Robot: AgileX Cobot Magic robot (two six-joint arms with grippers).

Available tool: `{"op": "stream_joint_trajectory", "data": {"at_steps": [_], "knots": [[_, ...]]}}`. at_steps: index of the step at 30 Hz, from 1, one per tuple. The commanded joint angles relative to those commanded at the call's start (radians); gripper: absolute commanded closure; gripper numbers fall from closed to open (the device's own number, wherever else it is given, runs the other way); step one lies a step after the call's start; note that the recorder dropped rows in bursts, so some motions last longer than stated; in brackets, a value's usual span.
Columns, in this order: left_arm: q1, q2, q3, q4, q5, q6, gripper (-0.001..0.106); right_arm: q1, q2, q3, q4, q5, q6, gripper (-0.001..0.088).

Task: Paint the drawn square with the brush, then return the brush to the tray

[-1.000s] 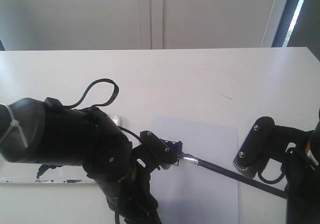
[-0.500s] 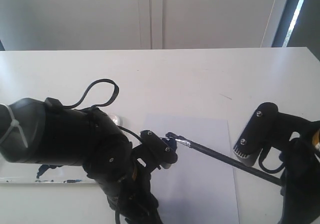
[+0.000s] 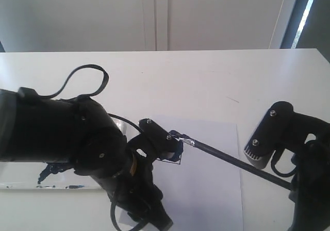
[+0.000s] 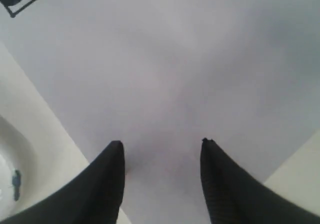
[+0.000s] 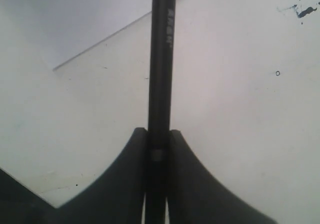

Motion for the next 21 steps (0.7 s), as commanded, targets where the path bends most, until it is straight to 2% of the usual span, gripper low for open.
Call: {"op": "stream_joint_trajectory", "data": {"at_steps": [6, 15, 21], "knots": [[0.0, -0.065, 0.0, 0.085, 0.049, -0.08, 0.053, 0.0, 0.0, 0.0, 0.005, -0.018, 0.0, 0.0868], [0.0, -0.068, 0.002, 0.077, 0.034, -0.082, 0.053, 0.0, 0.0, 0.0, 0.007, -0.019, 0.0, 0.0868], [0.0, -0.068, 0.002, 0.077, 0.054, -0.09, 0.059, 0.0, 0.0, 0.0, 0.007, -0.038, -0.002, 0.0868]]}}
